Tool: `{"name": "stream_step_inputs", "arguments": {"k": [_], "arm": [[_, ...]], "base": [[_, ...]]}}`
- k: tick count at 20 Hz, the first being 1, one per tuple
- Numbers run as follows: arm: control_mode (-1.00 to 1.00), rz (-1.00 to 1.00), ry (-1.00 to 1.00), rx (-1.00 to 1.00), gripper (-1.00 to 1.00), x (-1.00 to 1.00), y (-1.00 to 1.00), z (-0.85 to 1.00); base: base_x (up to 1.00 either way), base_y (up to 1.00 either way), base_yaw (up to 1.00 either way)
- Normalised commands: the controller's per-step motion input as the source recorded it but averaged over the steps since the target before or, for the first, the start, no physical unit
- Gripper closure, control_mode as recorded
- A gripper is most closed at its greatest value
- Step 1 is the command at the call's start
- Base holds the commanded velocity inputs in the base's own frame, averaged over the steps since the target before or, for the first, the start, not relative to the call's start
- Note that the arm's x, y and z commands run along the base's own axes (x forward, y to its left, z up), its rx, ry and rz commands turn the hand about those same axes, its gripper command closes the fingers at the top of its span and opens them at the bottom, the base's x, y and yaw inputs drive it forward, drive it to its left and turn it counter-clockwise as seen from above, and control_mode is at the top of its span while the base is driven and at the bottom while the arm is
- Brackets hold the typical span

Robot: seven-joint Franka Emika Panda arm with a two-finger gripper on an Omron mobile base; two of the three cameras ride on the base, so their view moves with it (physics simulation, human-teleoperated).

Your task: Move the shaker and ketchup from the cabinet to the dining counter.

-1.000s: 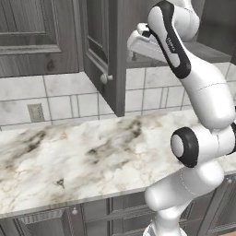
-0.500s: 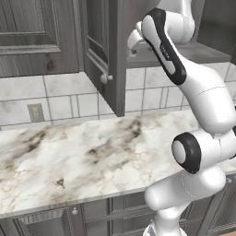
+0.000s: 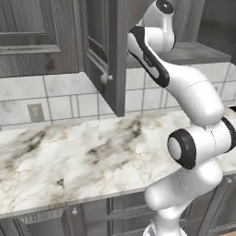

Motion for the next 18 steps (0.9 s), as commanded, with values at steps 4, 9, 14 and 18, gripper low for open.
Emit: {"name": "stream_step_inputs", "arguments": {"k": [4, 9, 14, 18], "arm": [[-1.0, -0.04, -0.04, -0.05, -1.0, 0.61, 0.0, 0.05], [-1.0, -0.01, 0.0, 0.0, -1.0, 0.49, 0.0, 0.1], [-1.0, 0.0, 0.06, 0.04, -1.0, 0.15, -0.11, 0.05], [-1.0, 0.0, 0.05, 0.03, 1.0, 0.04, -0.16, 0.0]], "base": [[0.0, 0.0, 0.0], [0.0, 0.0, 0.0], [0.0, 0.0, 0.0], [0.0, 0.0, 0.0]]}}
